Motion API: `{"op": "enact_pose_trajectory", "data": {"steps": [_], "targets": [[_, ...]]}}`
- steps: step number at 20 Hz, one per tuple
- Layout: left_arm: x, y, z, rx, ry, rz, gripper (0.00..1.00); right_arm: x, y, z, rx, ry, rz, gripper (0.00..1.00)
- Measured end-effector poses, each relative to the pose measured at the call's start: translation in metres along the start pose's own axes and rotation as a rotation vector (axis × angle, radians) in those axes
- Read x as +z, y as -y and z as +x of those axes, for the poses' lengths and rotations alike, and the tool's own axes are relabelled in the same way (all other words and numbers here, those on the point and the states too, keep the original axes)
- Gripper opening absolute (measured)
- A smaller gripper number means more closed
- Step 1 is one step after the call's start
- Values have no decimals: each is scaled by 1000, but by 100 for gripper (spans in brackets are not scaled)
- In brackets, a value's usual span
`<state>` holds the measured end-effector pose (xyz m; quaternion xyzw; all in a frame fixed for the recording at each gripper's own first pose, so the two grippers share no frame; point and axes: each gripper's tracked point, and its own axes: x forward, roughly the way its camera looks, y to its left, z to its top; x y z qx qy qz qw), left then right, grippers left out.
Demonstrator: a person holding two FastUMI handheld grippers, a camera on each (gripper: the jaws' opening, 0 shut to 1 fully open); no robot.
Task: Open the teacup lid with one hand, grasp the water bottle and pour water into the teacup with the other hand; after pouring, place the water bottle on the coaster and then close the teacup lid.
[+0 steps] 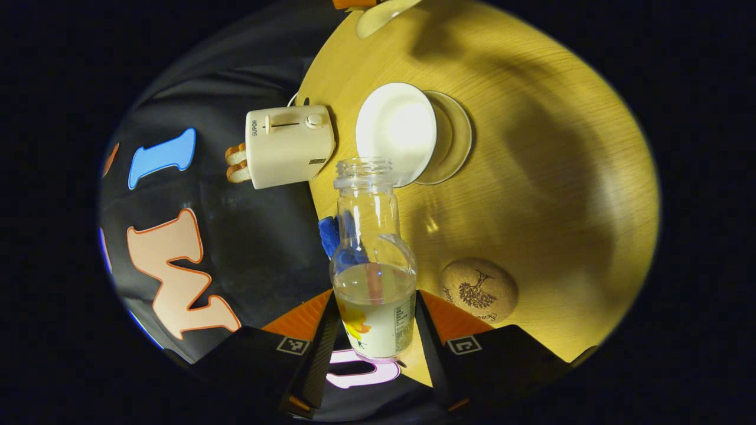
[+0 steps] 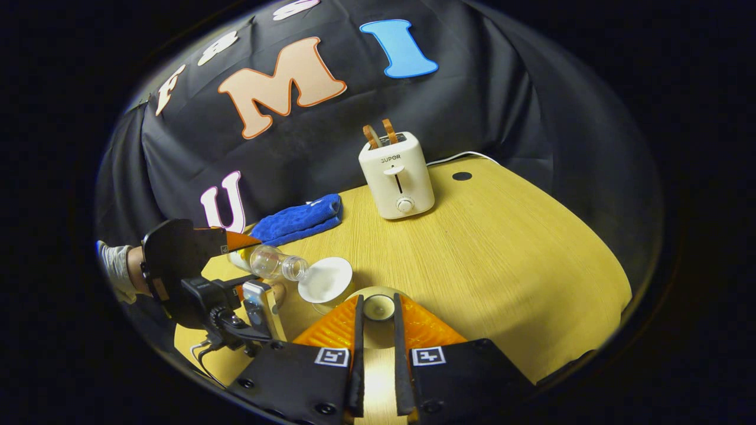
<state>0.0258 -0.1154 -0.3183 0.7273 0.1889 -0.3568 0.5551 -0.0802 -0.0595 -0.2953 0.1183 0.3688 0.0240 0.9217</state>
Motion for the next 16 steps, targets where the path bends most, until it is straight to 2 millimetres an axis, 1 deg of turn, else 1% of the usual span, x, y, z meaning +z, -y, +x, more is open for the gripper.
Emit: {"op": "enact_pose_trajectory", "data": {"steps": [5,12,15,16], "targets": [[1,-6,-2,-10,-15,52,69,2,4,1,0,5,14,24],[-5,-15,-4,-18,-46,125,69,1,7,4,2,3,22,24],[-7,-18,-4,-28,-64,157,68,0,5,6,12,1,32,24],[-7,-20,-4,-27,-65,167,68,1,4,7,14,1,32,27]]}}
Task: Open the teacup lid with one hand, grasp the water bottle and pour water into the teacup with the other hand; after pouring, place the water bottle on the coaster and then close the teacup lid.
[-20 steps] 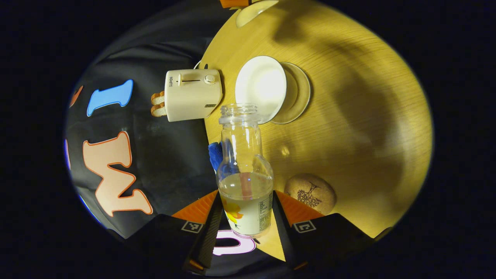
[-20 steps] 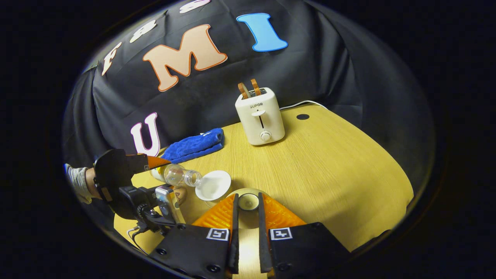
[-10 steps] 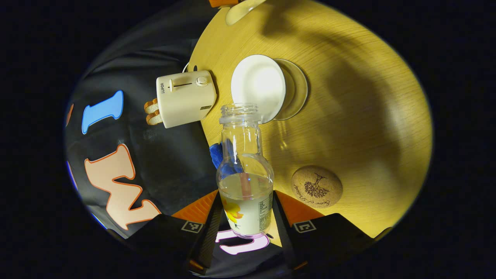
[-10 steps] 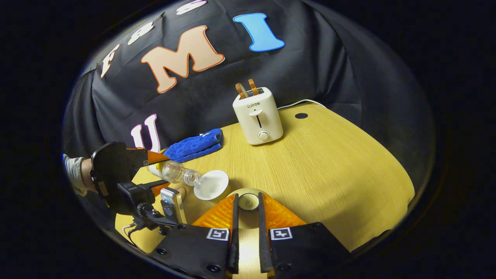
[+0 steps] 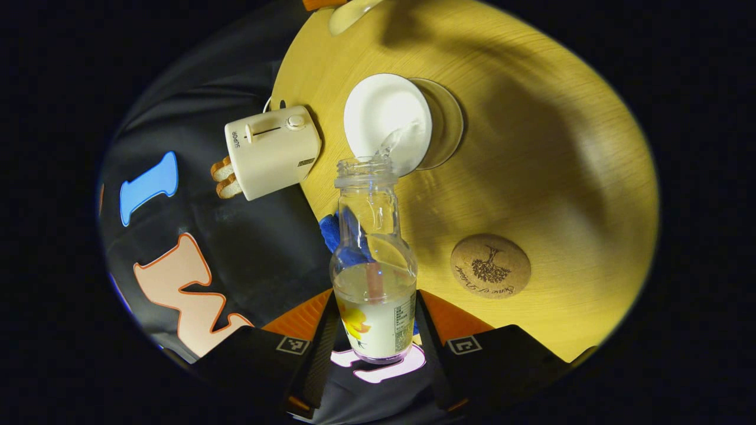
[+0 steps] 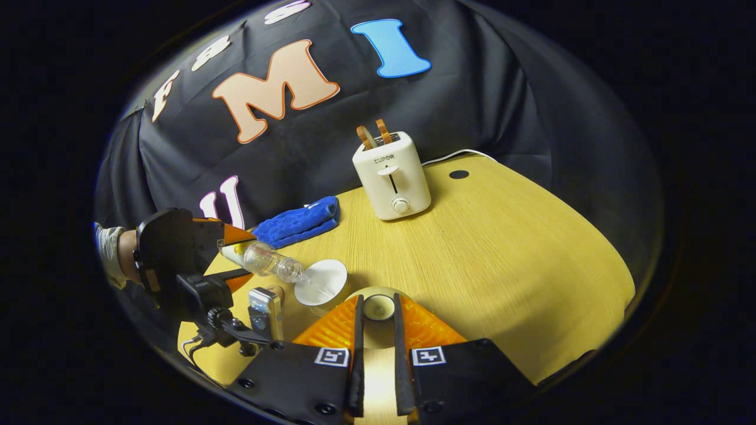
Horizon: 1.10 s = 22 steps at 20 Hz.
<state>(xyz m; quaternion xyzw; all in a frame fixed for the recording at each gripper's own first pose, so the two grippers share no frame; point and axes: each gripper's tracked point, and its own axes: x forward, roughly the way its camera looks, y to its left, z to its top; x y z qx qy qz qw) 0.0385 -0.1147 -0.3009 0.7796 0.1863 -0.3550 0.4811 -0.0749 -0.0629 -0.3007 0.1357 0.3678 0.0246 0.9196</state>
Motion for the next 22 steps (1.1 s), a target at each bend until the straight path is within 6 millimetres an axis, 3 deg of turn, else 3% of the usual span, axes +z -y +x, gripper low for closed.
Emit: {"op": "enact_pose_trajectory", "data": {"steps": [4,8,10,12,22], "targets": [[2,-4,-2,-6,-10,44,68,-1,1,1,5,-2,-1,21],[2,-9,-2,-13,-31,87,69,-3,3,2,8,-5,7,27],[2,-14,-4,-6,-44,117,69,-3,4,4,9,-2,14,22],[4,-18,-6,-3,-49,143,69,-2,5,6,12,-1,19,27],[5,-24,-7,-13,-82,215,69,1,10,7,11,-7,28,24]]}}
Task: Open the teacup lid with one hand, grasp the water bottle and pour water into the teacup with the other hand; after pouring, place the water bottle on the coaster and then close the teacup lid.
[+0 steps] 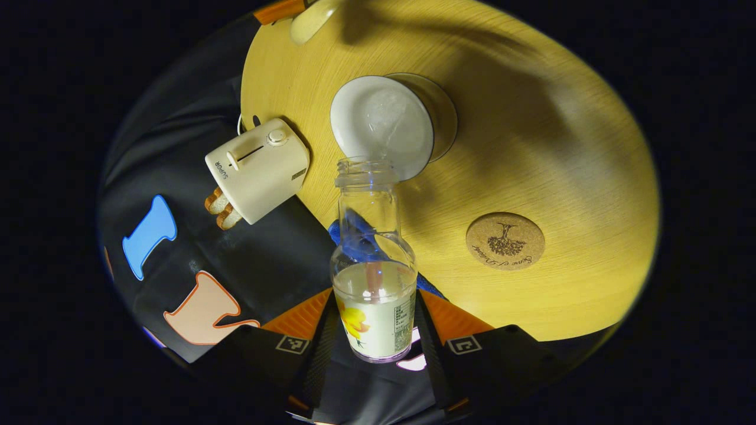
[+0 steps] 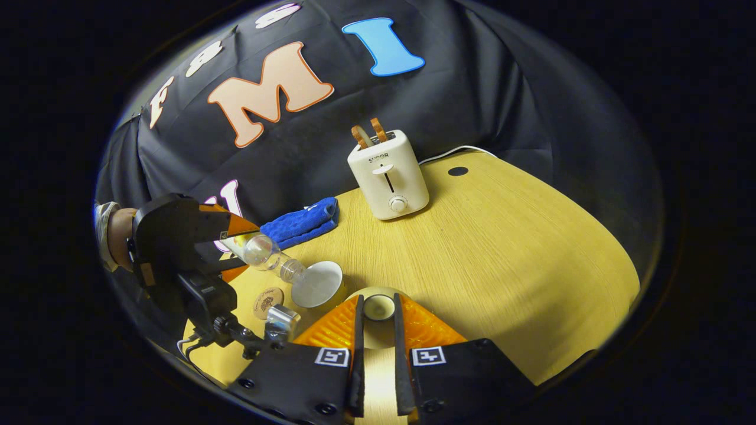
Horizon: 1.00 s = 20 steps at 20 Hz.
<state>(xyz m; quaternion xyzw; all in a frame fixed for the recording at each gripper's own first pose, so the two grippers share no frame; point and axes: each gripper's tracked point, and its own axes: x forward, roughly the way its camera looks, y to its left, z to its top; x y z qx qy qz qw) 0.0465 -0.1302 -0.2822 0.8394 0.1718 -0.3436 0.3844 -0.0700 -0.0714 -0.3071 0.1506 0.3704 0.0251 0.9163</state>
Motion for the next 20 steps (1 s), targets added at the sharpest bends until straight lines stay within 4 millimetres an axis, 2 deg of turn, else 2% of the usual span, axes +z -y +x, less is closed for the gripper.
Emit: {"op": "enact_pose_trajectory", "data": {"steps": [3,7,12,14,15,17,20], "targets": [[3,-2,-1,18,6,17,69,-1,-2,1,4,-6,-4,24],[14,6,0,19,62,-84,68,0,-7,0,12,-13,-17,24],[24,27,2,15,117,-335,69,4,-9,1,11,-21,-37,24],[31,29,1,30,143,-410,69,5,-9,2,7,-29,-44,24],[33,30,1,32,159,-458,69,5,-9,0,7,-34,-46,21],[37,32,-1,33,184,-586,69,5,-10,0,2,-43,-58,24],[33,35,0,35,191,-793,68,9,-14,3,3,-49,-85,24]]}}
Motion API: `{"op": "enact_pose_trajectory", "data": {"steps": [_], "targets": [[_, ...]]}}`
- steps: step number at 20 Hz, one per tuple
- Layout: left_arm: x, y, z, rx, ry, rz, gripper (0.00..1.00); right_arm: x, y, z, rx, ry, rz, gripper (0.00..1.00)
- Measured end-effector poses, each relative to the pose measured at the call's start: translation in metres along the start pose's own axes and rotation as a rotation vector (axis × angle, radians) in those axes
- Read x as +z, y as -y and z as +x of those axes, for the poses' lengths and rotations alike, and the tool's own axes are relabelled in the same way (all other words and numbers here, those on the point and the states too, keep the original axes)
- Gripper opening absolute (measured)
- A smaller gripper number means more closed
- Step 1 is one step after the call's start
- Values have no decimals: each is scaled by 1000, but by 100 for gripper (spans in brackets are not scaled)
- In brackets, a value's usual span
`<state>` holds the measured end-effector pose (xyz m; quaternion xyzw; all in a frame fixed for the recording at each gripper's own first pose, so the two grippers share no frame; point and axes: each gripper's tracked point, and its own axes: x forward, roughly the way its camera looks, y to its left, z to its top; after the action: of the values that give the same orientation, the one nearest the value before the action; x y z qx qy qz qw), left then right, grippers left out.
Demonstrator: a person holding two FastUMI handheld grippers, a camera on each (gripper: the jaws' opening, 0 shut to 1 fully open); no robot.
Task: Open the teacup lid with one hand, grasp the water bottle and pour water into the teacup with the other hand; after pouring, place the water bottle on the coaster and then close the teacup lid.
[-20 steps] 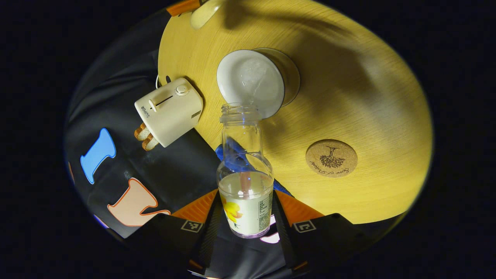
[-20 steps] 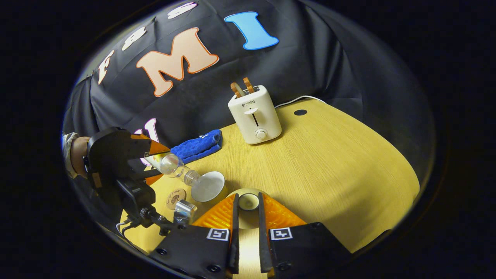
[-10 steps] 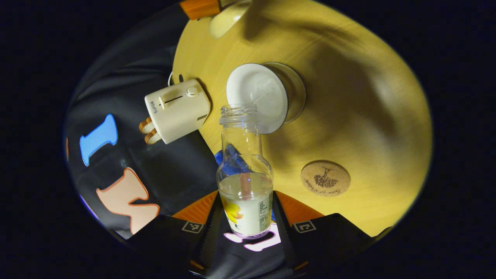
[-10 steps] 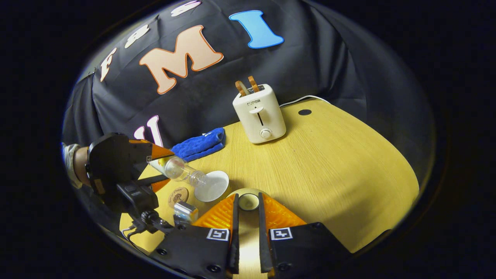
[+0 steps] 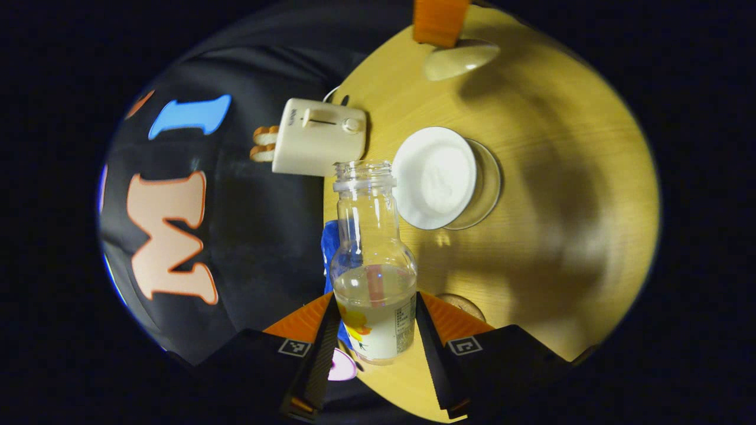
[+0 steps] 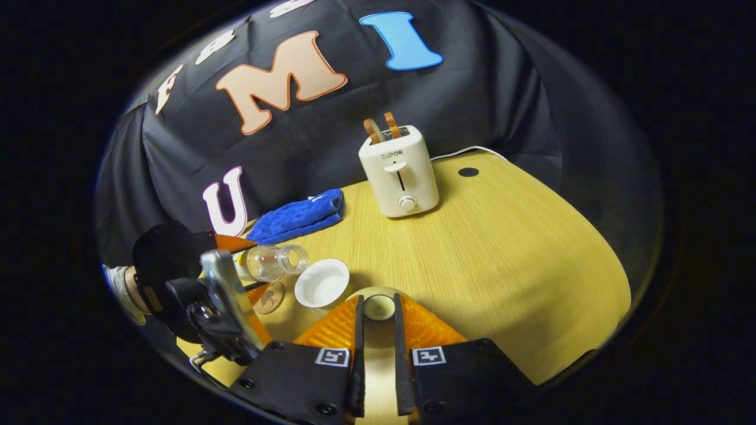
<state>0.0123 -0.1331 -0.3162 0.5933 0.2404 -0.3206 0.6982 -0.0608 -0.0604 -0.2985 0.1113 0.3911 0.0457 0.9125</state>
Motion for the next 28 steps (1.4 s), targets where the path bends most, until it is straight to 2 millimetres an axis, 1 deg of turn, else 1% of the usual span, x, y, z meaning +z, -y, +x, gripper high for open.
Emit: {"op": "enact_pose_trajectory", "data": {"steps": [3,4,7,8,10,14,15,18,20,21,22,23,26,27,28], "targets": [[-2,1,2,10,16,-178,69,4,-5,0,0,-5,-32,24],[-4,3,1,11,18,-228,68,6,-8,1,2,-7,-41,27],[-7,3,-1,36,66,-354,69,8,-15,1,1,-15,-76,27],[-6,2,-2,48,82,-400,69,8,-17,2,2,-18,-83,24],[-5,0,-3,70,114,-504,68,9,-22,1,4,-24,-94,24],[-16,1,-1,92,140,-733,68,11,-29,-1,-1,-36,-131,24],[-16,0,-1,94,152,-776,68,12,-30,-1,-4,-37,-141,24],[-14,-7,2,125,197,-839,68,12,-35,-2,-8,-47,-171,24],[-13,-6,1,139,224,-888,68,10,-39,-3,-8,-57,-187,24],[-12,-6,1,143,243,-920,68,8,-41,-3,-9,-63,-192,21],[-11,-4,1,146,252,-955,68,7,-43,-3,-7,-68,-197,24],[-12,-4,1,152,260,-985,68,7,-47,-3,-5,-72,-204,24],[-17,-4,0,167,268,-1053,67,9,-53,0,-1,-77,-227,24],[-18,-5,0,169,273,-1072,67,10,-56,0,2,-75,-227,21],[-22,-2,-1,167,269,-1083,67,11,-59,1,6,-73,-228,24]]}}
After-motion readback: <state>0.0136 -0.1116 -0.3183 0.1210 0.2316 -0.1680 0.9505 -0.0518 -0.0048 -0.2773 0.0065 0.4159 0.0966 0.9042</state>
